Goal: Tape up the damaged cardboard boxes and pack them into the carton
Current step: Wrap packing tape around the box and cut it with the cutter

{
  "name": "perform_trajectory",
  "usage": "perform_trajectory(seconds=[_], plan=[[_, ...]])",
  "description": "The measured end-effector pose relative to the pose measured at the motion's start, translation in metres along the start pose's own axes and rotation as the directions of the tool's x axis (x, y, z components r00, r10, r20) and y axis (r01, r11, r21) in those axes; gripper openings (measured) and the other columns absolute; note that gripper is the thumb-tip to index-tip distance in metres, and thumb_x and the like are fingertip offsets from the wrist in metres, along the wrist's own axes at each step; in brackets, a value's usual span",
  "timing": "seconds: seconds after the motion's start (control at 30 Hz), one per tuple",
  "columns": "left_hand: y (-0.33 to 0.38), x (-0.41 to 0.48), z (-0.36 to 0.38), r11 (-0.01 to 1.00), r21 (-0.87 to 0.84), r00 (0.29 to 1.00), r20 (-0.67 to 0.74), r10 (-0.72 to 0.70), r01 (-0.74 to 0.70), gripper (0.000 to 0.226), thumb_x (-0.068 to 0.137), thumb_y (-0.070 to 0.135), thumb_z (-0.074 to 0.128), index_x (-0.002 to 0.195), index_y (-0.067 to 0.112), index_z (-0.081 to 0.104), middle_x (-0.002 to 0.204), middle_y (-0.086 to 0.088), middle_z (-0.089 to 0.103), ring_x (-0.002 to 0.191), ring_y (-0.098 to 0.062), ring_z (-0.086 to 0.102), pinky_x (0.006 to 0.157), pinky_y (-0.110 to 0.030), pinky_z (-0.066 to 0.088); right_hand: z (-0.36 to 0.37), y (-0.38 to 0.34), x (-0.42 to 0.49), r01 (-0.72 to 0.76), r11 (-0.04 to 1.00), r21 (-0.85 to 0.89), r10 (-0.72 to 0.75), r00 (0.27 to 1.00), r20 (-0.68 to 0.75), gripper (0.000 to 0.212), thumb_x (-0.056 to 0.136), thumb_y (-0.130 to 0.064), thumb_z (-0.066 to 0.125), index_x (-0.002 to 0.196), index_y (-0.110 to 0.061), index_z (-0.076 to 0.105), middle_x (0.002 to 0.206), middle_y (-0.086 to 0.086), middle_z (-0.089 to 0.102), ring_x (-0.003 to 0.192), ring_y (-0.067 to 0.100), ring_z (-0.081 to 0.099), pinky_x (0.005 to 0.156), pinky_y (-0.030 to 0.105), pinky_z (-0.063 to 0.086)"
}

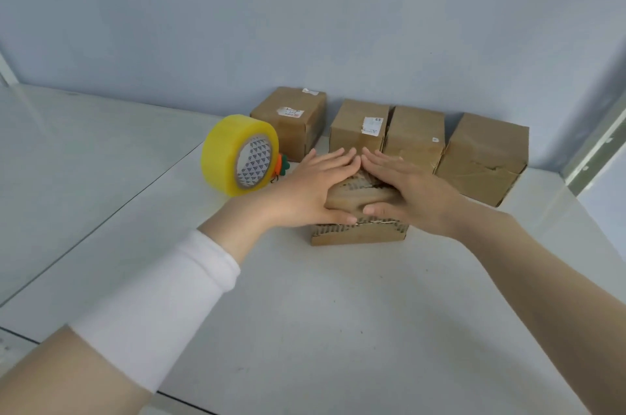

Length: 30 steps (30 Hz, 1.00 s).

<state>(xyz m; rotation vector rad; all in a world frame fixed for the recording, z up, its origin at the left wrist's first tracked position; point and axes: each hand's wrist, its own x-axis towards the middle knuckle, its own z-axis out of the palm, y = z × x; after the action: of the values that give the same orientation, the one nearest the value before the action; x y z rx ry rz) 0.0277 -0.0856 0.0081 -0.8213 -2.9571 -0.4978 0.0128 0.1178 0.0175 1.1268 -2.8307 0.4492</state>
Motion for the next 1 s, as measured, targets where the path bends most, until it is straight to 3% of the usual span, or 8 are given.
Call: perform_trajectory(seconds=[0.1, 0.23, 0.33, 0.4, 0.47, 0.6, 0.8, 1.0], plan=[[0.003, -0.008, -0.020, 0.944, -0.321, 0.993, -0.063, -0.095, 0.070, 0.071, 0.071, 0.054, 0.069, 0.136, 0.034, 0.046, 0.137, 0.019, 0.047, 0.129, 0.001, 0.041, 0.100, -0.001, 0.025, -0.019, -0.008, -0.004, -0.101, 0.988, 0.117, 0.114, 0.987, -0.112, 0.056, 0.078, -0.061, 0.050, 0.127, -0.033, 0.055, 0.126, -0.009, 0.060, 0.115, 0.008, 0.053, 0.090, 0.020, 0.040], [0.009, -0.010, -0.021, 0.868, -0.474, 0.986, -0.005, -0.169, 0.147, 0.039, 0.078, 0.056, 0.058, 0.107, 0.031, 0.065, 0.106, 0.010, 0.067, 0.103, -0.007, 0.061, 0.090, -0.026, 0.048, -0.021, -0.020, -0.011, -0.162, 0.971, 0.176, 0.187, 0.973, -0.133, 0.020, 0.088, -0.051, 0.045, 0.072, -0.047, 0.054, 0.077, -0.011, 0.062, 0.078, 0.012, 0.057, 0.072, 0.031, 0.046], [0.015, -0.008, -0.020, 0.896, -0.417, 0.986, 0.008, -0.166, 0.154, 0.044, 0.092, 0.046, 0.048, 0.132, 0.026, 0.052, 0.136, 0.007, 0.052, 0.125, -0.008, 0.046, 0.099, -0.021, 0.036, -0.023, -0.023, -0.010, -0.267, 0.961, 0.069, 0.275, 0.951, -0.139, 0.030, 0.096, -0.042, 0.038, 0.103, -0.032, 0.066, 0.102, -0.002, 0.066, 0.102, 0.021, 0.057, 0.085, 0.038, 0.045], [0.021, -0.007, -0.027, 0.929, -0.365, 0.991, -0.083, -0.102, 0.065, 0.052, 0.095, 0.046, 0.038, 0.143, 0.025, 0.037, 0.151, 0.007, 0.032, 0.139, -0.005, 0.025, 0.105, -0.019, 0.021, -0.027, -0.025, -0.013, -0.225, 0.971, 0.083, 0.237, 0.954, -0.182, 0.045, 0.098, -0.042, 0.032, 0.135, -0.024, 0.048, 0.138, -0.003, 0.051, 0.136, 0.015, 0.035, 0.107, 0.035, 0.032], [0.028, -0.005, -0.027, 0.970, -0.244, 0.997, -0.073, -0.009, -0.009, 0.058, 0.096, 0.047, 0.026, 0.148, 0.020, 0.023, 0.157, 0.004, 0.016, 0.144, -0.007, 0.005, 0.115, -0.026, 0.009, -0.023, -0.028, -0.021, -0.141, 0.988, 0.068, 0.149, 0.978, -0.143, 0.054, 0.098, -0.040, 0.025, 0.146, -0.016, 0.028, 0.153, -0.003, 0.029, 0.143, 0.006, 0.007, 0.112, 0.023, 0.011], [0.033, -0.003, -0.002, 0.988, 0.145, 0.987, 0.157, 0.021, -0.044, 0.058, 0.100, 0.041, 0.012, 0.150, 0.017, -0.005, 0.158, 0.003, -0.010, 0.144, -0.006, -0.012, 0.117, -0.031, -0.010, 0.004, -0.033, -0.036, -0.136, 0.986, -0.099, 0.139, 0.990, 0.025, 0.054, 0.099, -0.036, 0.015, 0.148, -0.015, 0.002, 0.158, -0.003, -0.002, 0.143, 0.004, -0.007, 0.114, 0.018, -0.007], [0.025, -0.004, -0.017, 0.999, 0.005, 0.976, 0.215, 0.046, -0.048, 0.076, 0.091, 0.056, 0.026, 0.149, 0.017, -0.004, 0.157, 0.004, -0.014, 0.141, -0.001, -0.016, 0.114, -0.030, -0.015, -0.009, -0.024, -0.039, -0.158, 0.986, 0.046, 0.155, 0.986, 0.067, 0.086, 0.077, -0.066, 0.008, 0.148, -0.019, 0.003, 0.156, -0.011, -0.004, 0.137, -0.006, -0.013, 0.114, 0.021, -0.008], [0.020, -0.009, -0.011, 0.997, -0.016, 0.981, 0.179, 0.080, -0.079, 0.106, 0.076, 0.058, 0.061, 0.150, 0.020, -0.005, 0.157, 0.007, -0.014, 0.142, -0.001, -0.011, 0.117, -0.027, -0.003, -0.005, -0.021, -0.043, -0.140, 0.973, 0.186, 0.140, 0.990, 0.018, 0.090, 0.074, -0.066, 0.034, 0.148, -0.022, 0.009, 0.152, -0.016, -0.002, 0.139, -0.006, -0.007, 0.118, 0.027, -0.003]])
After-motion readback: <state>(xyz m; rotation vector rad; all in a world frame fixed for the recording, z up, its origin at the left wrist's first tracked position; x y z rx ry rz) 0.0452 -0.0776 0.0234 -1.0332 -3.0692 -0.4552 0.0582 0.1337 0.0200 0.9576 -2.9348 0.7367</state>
